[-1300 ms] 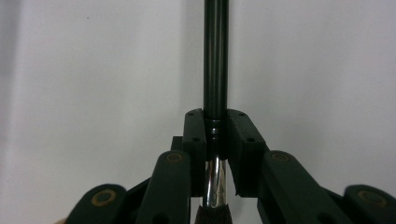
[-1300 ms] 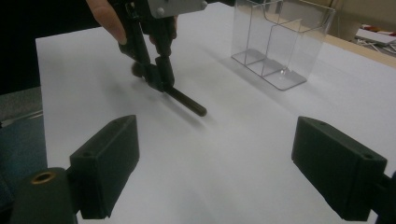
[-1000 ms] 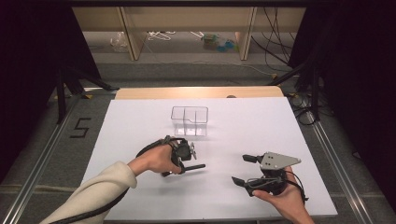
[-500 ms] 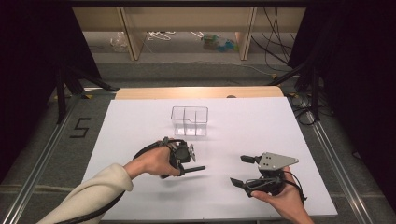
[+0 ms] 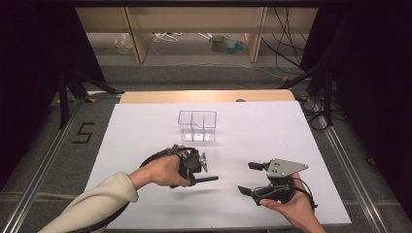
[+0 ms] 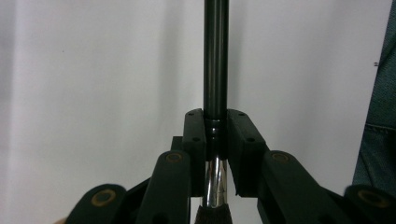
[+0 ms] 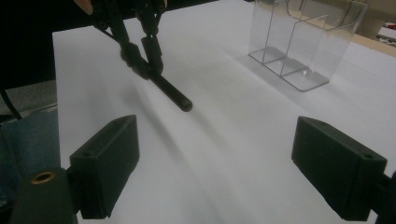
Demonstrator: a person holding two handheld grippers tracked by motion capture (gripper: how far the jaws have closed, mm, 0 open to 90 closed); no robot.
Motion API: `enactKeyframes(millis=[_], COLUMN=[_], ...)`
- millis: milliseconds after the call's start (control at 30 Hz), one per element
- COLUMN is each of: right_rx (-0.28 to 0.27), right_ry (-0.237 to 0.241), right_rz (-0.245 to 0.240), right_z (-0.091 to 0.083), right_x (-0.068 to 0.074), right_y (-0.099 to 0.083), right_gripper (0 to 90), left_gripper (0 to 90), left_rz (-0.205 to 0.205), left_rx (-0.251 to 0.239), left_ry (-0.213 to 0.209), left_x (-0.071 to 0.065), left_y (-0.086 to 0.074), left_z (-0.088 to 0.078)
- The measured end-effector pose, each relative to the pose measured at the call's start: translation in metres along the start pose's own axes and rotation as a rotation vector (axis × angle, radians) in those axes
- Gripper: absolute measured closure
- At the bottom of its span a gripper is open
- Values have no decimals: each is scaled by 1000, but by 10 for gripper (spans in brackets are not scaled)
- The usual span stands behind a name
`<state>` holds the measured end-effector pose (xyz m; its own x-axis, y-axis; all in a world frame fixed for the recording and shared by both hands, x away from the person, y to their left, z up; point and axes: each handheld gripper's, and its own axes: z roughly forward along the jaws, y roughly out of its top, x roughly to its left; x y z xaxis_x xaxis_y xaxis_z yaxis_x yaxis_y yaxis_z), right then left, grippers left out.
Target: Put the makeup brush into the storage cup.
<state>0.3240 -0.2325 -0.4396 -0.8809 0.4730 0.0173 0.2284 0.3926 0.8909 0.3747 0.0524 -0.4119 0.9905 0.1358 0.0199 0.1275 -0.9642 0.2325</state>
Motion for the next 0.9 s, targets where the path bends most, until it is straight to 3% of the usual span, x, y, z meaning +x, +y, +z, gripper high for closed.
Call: enactKeyframes(millis=[633, 767, 833, 900], right_rx=[6, 19, -4, 17], right_ry=[43, 43, 42, 55], right_rz=[-8, -10, -11, -12], right_z=[10, 11, 14, 13], right_x=[3, 5, 5, 5], right_y=[2, 3, 2, 3], right_gripper=[163, 165, 166, 169], left_gripper=[780, 780, 780, 780], left_rz=[36, 55, 67, 75], left_rx=[-29, -38, -41, -42], left_ry=[-15, -14, -14, -11], left_x=[-15, -18, -21, -22], left_y=[16, 21, 24, 27], left_z=[-11, -12, -13, -14])
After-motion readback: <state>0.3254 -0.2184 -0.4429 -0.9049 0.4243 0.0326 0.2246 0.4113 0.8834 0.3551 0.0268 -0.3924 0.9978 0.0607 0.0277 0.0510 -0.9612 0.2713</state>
